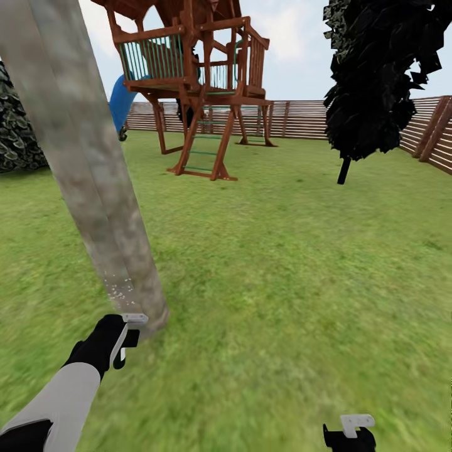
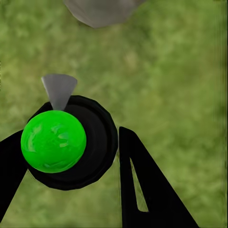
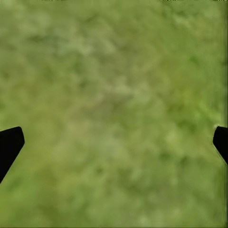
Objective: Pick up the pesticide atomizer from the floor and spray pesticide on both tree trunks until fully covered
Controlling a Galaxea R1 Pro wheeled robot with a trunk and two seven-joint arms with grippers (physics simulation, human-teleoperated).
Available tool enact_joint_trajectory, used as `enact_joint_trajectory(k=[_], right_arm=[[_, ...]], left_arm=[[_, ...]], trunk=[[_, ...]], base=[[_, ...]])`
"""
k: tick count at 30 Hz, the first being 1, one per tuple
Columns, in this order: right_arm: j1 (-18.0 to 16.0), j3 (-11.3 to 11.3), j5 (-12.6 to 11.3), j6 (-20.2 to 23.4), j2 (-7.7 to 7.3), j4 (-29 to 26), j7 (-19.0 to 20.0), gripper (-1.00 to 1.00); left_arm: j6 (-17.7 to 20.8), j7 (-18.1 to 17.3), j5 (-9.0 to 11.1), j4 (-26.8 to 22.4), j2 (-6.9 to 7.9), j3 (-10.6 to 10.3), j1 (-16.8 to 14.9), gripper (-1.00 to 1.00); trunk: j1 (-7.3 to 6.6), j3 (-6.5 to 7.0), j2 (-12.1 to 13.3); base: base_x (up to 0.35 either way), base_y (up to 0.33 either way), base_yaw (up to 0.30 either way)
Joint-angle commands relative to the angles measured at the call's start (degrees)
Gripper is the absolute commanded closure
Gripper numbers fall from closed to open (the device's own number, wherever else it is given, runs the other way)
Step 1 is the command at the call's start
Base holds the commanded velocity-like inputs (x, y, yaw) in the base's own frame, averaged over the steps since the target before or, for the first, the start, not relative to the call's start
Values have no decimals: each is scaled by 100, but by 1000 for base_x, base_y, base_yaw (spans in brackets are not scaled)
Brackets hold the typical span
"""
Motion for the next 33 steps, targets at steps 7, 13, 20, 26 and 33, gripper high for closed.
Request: enact_joint_trajectory(k=[7,13,20,26,33], right_arm=[[-5,-32,62,-19,-2,14,-31,-100],[-5,-32,62,-19,-2,14,-30,-100],[-5,-37,70,-19,-2,14,-23,-100],[-5,-34,75,-19,-2,13,-23,-100],[-5,-32,70,-19,-2,14,-23,-100]], left_arm=[[25,8,-5,-13,-4,14,-4,100],[25,8,-5,-13,-4,14,-4,100],[25,6,-5,-13,-2,14,-4,100],[25,-1,-5,-13,2,19,-4,100],[25,-1,-5,-13,-3,51,-4,100]], trunk=[[0,-5,-2],[0,-5,-2],[0,-5,-2],[0,-5,-2],[0,-5,-2]], base=[[95,-277,241],[95,-277,276],[105,-277,153],[145,-273,1],[137,-270,150]])
